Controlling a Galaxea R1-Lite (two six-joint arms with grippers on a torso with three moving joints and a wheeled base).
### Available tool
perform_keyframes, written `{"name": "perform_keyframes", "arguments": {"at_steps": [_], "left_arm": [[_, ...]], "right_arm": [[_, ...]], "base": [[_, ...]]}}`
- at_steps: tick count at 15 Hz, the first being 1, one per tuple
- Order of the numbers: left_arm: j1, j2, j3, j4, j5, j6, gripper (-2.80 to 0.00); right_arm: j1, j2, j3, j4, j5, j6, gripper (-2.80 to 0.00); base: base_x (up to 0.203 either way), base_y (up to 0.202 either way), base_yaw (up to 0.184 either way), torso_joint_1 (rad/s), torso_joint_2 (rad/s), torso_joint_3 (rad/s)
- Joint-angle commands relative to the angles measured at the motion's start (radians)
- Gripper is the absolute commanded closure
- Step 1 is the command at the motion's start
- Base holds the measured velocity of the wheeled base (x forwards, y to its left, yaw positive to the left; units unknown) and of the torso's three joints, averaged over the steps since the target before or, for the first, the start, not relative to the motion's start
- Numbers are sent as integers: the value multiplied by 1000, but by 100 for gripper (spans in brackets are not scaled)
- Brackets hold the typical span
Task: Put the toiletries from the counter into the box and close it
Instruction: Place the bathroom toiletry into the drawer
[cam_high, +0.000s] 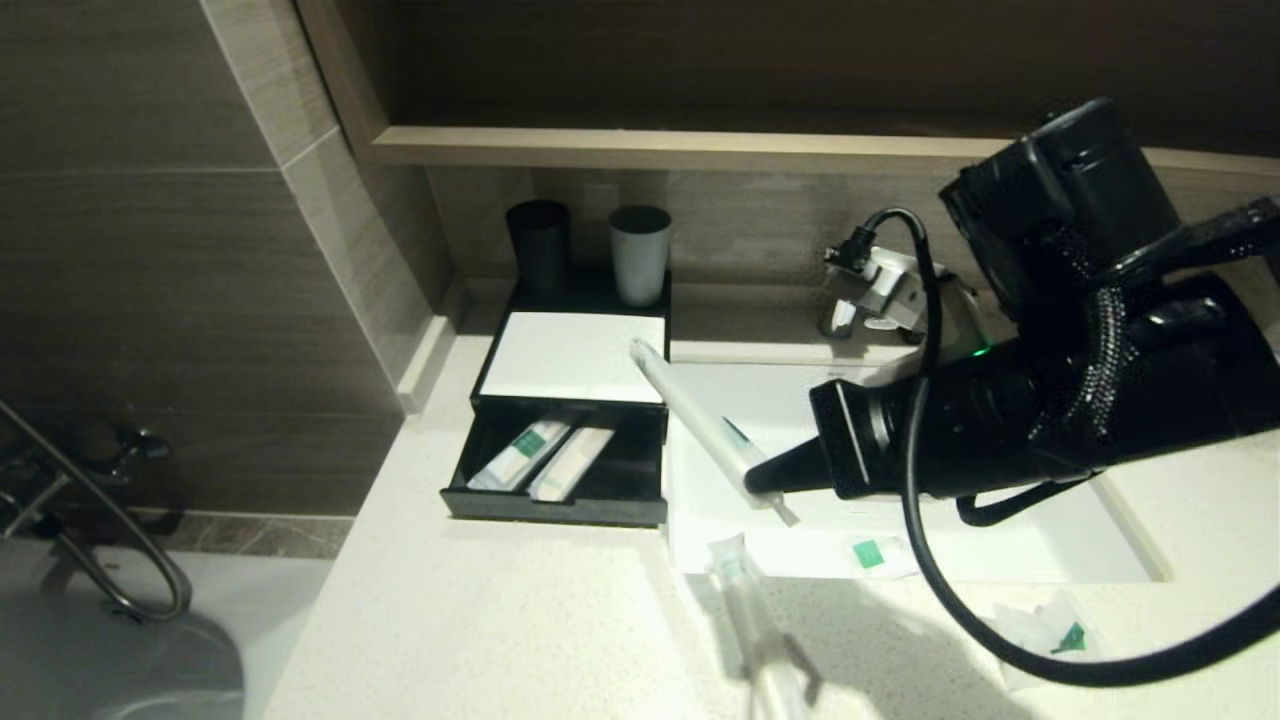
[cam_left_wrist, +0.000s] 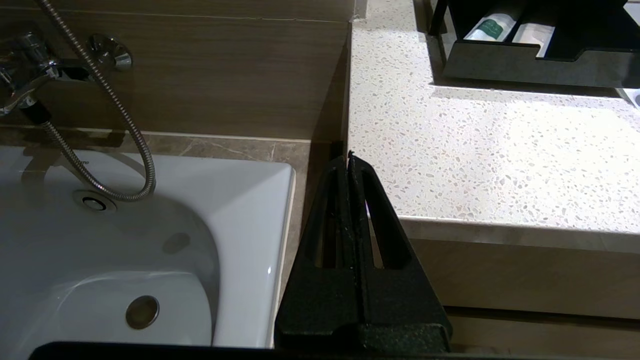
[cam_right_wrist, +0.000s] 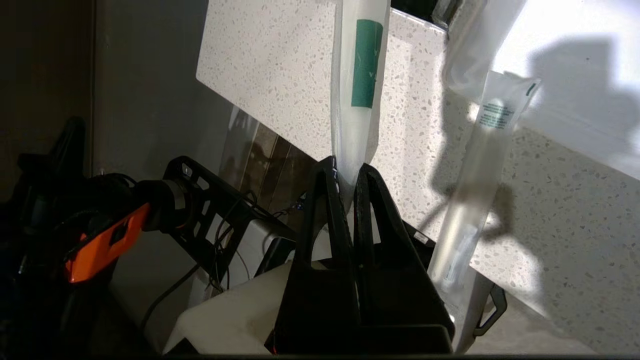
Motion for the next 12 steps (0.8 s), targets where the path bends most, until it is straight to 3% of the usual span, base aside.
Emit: {"name": "perform_keyframes", "arguments": {"at_steps": [1, 12], "left_arm": [[0, 1, 0, 0, 1, 0, 0], [0, 0, 0, 0, 1, 0, 0]], "right_arm": [[-7, 84, -88, 53, 14, 3, 0], [-4, 251, -311, 186, 35, 1, 0]], "base": [[0, 0, 0, 0, 0, 0], [0, 0, 0, 0, 0, 0]]}}
